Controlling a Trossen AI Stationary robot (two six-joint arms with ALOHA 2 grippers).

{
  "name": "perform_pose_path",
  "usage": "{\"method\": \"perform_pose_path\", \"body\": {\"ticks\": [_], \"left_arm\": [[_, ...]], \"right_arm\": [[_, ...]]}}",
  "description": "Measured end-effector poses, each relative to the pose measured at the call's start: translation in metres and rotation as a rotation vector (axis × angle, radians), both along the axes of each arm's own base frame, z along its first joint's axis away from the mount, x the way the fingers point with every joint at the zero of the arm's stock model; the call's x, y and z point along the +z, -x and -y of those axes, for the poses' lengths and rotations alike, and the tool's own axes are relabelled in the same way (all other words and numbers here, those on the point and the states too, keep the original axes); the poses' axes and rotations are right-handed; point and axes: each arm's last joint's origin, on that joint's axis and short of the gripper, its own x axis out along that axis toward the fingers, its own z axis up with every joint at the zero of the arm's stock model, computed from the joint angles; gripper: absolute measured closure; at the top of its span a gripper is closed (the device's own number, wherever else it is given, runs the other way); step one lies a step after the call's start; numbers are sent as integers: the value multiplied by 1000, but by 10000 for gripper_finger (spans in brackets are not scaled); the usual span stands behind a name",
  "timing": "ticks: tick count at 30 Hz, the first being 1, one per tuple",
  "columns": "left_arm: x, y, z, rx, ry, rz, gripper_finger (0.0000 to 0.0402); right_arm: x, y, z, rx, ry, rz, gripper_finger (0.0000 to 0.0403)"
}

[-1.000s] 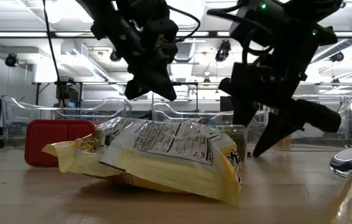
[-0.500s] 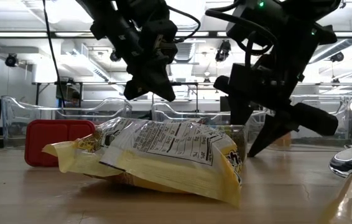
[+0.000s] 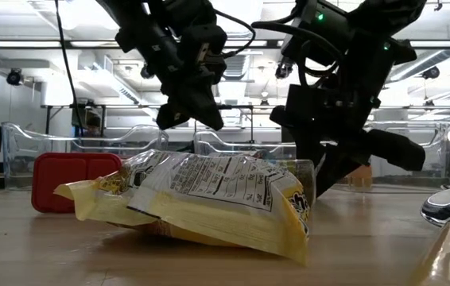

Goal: Pick & Place Food Item
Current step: Put the orange seasoning pack into the right transparent bin

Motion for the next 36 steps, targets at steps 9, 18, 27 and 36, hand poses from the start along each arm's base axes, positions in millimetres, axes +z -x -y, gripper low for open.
{"method": "perform_pose_path", "body": {"ticks": [9, 18, 27, 36], "left_arm": [[0, -1, 2, 32, 23, -2, 401], [-5, -4, -1, 142, -6, -38, 401], [12, -37, 8, 48, -218, -164, 401], [-14, -48, 1, 44, -275, -282, 401]], "right_arm": [[6, 1, 1, -66, -10, 33, 218], [11, 2, 1, -155, -32, 66, 193], [11, 2, 0, -200, -52, 74, 193], [13, 3, 0, -270, -55, 89, 193]]}}
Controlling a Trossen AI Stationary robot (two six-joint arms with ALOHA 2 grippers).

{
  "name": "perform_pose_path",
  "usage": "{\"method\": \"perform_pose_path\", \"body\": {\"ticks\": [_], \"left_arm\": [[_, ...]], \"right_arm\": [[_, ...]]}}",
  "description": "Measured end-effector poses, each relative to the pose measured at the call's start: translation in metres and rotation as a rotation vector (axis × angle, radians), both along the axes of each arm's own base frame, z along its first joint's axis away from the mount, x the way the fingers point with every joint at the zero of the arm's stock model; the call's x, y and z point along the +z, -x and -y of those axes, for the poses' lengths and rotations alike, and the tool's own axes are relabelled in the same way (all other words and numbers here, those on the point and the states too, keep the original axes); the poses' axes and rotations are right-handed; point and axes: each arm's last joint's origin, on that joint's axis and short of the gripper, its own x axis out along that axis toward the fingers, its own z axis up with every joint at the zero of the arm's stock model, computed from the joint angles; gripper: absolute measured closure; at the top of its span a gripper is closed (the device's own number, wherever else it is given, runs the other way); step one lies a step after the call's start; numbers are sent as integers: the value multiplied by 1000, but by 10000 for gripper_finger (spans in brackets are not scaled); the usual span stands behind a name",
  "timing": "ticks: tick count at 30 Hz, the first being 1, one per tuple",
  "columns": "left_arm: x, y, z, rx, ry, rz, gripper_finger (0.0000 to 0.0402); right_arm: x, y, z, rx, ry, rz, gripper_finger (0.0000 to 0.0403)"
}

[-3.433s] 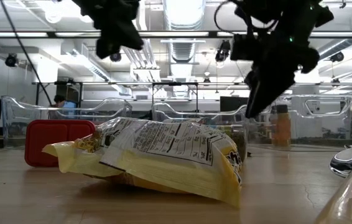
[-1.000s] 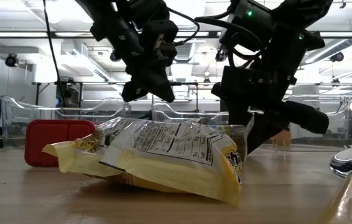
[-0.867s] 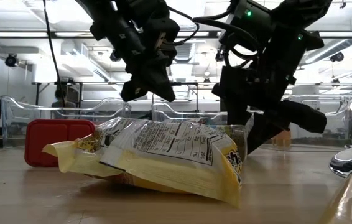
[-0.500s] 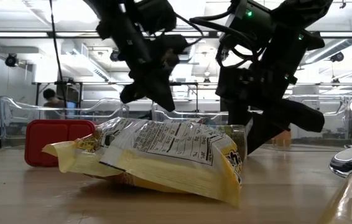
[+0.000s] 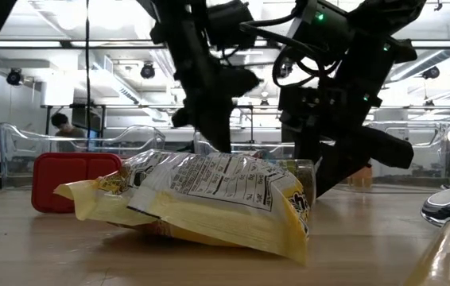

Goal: Pick & Place Food Item
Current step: Put the orange seasoning pack into the right transparent bin

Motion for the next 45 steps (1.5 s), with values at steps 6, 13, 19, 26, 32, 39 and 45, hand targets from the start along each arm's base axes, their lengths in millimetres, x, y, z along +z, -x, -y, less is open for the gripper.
{"method": "perform_pose_path", "body": {"ticks": [6, 13, 19, 26, 32, 39, 45], "left_arm": [[-15, -5, -2, 10, -15, -21, 401], [-24, -7, -4, 2, -39, -39, 401], [-32, -10, -5, -7, -57, -52, 401], [-33, -11, -4, -54, -38, -42, 401], [-36, -9, -3, -79, -27, -56, 401], [-38, -9, 4, -137, -32, -60, 401], [-39, -7, 5, -128, -58, -81, 401]], "right_arm": [[0, 0, 0, -9, 10, 1, 193], [-1, 0, 0, 21, 24, -11, 193], [-2, -1, 0, 79, 52, -23, 193], [-1, -1, 0, 98, 61, -21, 193], [-1, -1, 0, 101, 63, -19, 193], [-1, -2, 0, 101, 64, -5, 193], [-1, -3, 0, 66, 48, 7, 193]]}}
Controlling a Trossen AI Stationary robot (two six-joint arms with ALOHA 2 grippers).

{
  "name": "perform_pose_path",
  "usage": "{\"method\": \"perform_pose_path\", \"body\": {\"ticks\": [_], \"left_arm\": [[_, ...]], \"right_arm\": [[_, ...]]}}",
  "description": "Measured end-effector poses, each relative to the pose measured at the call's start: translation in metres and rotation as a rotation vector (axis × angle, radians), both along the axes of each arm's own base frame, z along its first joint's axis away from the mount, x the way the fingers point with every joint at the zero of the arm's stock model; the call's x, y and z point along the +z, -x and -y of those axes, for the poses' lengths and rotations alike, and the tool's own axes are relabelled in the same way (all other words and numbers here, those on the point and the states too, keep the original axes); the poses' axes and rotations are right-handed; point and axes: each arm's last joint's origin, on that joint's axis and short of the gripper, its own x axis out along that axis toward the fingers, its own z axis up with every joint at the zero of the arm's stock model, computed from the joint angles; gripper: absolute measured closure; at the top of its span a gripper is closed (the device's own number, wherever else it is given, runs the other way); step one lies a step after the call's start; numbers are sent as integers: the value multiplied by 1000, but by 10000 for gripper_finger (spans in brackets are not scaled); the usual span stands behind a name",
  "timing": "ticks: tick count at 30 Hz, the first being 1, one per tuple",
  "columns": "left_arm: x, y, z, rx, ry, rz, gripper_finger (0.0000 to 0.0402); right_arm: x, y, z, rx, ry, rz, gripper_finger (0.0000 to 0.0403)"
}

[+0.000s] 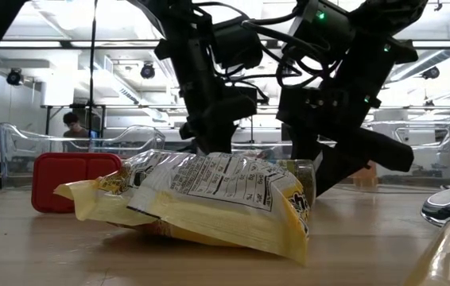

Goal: Pick & Place Food Item
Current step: Put the orange seasoning pack into the right transparent bin

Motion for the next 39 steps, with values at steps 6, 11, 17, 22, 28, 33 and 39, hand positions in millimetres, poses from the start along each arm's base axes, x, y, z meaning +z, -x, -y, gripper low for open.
{"method": "perform_pose_path", "body": {"ticks": [6, 11, 17, 22, 28, 33, 39], "left_arm": [[-1, 1, 6, -13, -3, -14, 401], [1, 3, 6, -12, -9, -18, 401], [4, 1, 5, -10, -13, -12, 401], [9, -3, 5, -9, -13, 7, 401], [10, -3, 4, -11, -21, 6, 401], [10, -3, 4, -16, -28, 4, 401], [10, -3, 4, -19, -28, 5, 401]], "right_arm": [[0, 0, 0, -7, -3, 6, 193], [0, -1, 0, -10, -4, 8, 193], [0, -1, 0, -13, -6, 11, 193], [0, -1, 0, -13, -7, 11, 193], [0, -1, 0, -13, -7, 11, 193], [0, -1, 0, -6, -4, 8, 193], [-4, -2, 0, 31, 16, -12, 193]]}}
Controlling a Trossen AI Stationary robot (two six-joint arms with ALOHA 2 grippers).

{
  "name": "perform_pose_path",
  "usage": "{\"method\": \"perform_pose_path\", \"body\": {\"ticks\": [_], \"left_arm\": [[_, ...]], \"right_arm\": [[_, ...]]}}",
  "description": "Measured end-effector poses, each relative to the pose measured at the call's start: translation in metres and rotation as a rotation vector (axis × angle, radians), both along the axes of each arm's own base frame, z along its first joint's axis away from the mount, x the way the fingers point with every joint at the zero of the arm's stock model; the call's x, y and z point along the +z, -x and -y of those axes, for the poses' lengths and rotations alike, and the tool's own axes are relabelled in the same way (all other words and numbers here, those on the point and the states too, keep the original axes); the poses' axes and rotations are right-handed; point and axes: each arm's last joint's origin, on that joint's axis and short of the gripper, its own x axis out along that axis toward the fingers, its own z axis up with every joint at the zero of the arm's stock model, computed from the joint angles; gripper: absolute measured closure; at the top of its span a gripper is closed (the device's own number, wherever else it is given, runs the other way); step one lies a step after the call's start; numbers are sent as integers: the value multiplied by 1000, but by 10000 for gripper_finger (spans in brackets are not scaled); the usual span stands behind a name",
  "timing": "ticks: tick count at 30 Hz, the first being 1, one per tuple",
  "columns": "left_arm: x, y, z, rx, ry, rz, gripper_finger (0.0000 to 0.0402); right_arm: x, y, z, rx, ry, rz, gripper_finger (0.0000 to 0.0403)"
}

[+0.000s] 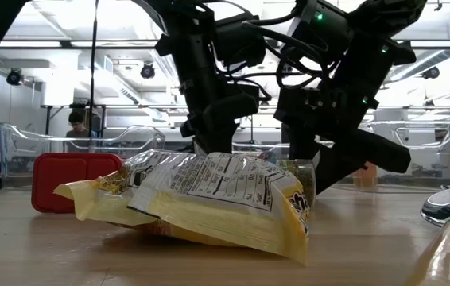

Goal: Pick & Place Food Item
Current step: Put the orange seasoning pack into the right transparent bin

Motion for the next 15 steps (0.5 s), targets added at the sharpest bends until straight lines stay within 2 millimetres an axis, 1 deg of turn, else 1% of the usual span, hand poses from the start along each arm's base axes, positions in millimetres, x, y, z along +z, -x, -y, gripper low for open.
{"method": "perform_pose_path", "body": {"ticks": [10, 12, 15], "left_arm": [[0, 0, 0, -12, 12, 3, 401], [0, 0, 1, -12, 13, 3, 401], [0, 0, 1, -18, 19, 3, 401]], "right_arm": [[-7, -1, 0, 39, 21, -29, 197], [-7, -1, 0, 46, 24, -33, 210], [-9, -1, -1, 49, 19, -37, 250]]}}
